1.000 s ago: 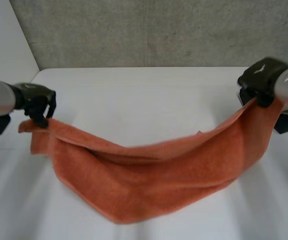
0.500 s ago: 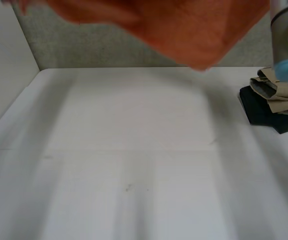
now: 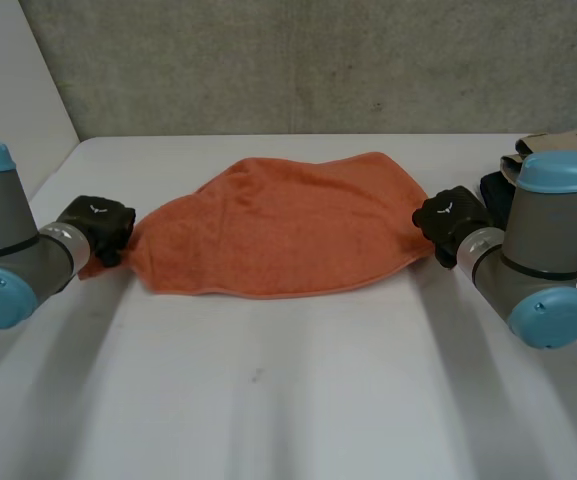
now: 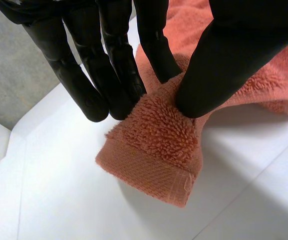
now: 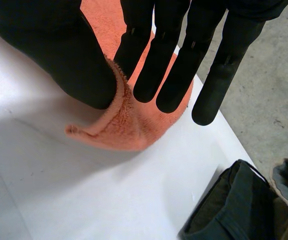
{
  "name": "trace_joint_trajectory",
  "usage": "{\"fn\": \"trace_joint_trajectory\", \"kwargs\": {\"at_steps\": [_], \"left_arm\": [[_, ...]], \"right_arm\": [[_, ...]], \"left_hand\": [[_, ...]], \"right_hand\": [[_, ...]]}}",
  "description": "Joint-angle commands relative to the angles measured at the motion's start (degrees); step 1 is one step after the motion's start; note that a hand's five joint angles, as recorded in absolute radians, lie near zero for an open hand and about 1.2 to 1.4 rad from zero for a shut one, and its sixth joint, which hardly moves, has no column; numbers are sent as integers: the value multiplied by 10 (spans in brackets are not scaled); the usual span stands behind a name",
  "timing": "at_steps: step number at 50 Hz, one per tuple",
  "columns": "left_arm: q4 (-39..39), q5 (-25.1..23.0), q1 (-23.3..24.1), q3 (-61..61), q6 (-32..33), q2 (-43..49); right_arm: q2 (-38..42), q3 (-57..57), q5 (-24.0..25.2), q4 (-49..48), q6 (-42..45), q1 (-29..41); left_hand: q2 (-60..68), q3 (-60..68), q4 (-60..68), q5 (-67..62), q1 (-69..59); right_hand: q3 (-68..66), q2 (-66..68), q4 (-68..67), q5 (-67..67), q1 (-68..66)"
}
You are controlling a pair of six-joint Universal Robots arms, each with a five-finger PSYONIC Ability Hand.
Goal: Fold the laundry.
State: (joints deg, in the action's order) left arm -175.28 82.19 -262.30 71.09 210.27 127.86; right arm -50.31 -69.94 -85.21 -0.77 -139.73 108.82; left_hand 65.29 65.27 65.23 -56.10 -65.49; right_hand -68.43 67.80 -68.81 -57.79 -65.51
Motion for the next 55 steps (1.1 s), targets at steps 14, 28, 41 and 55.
{"fn": "trace_joint_trajectory", "kwargs": {"at_steps": [14,28,41,55], "left_arm": [[-1,-12,-13,18,22,20],[-32,-19,-8,1,64,56],[-57,-12,-8,-40,33,72],[-9,-75,-30,58,-16,-61]], "right_arm": [[-28,-41,20,5,-8,-12],[-28,-54,25,2,-6,-12],[-42,-66,26,1,-6,-19],[-127,-102,81,43,1,-27]], "left_hand": [[-231,-231,-231,239,233],[-272,-271,-271,280,274],[147,147,148,-139,-145],[-114,-114,-114,122,116]], "right_hand": [[-116,122,-112,-122,-145],[-116,122,-112,-122,-145],[-116,122,-112,-122,-145],[-116,122,-112,-122,-145]]}}
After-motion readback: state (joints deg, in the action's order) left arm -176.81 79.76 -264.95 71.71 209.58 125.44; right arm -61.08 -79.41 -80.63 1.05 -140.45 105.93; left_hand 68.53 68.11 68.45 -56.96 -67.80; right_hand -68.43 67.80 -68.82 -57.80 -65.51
